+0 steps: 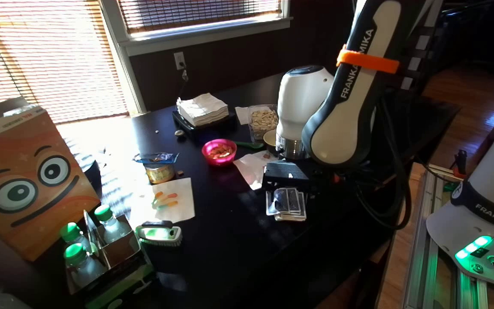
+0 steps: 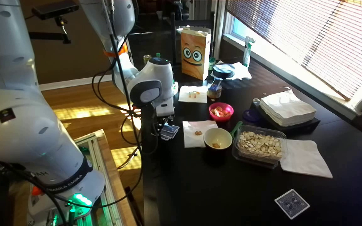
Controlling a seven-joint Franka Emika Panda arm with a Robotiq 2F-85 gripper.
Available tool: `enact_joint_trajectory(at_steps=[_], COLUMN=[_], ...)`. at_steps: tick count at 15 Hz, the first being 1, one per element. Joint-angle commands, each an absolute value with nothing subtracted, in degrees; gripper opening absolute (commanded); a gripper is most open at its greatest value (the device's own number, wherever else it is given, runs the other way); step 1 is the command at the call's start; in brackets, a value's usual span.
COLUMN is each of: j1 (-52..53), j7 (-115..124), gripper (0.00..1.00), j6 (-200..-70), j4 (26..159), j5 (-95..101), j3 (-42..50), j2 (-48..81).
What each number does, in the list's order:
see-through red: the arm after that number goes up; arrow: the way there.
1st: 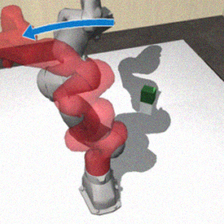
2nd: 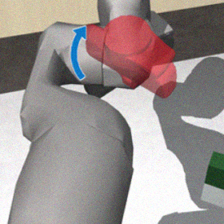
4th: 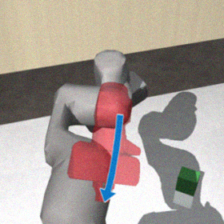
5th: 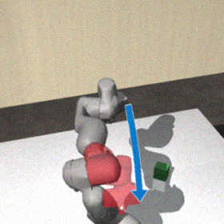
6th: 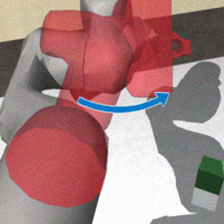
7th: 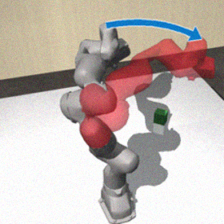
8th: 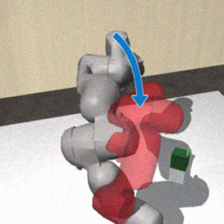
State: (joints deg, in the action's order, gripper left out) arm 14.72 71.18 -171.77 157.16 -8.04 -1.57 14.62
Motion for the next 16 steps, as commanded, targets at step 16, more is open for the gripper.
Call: enact_joint_trajectory(at_steps=[16], j1=[11.26], j7=[65.36], gripper=[0.87], j6=[-175.53], j4=[157.14], j5=[-13.28], j3=[-5.27], j2=[17.54])
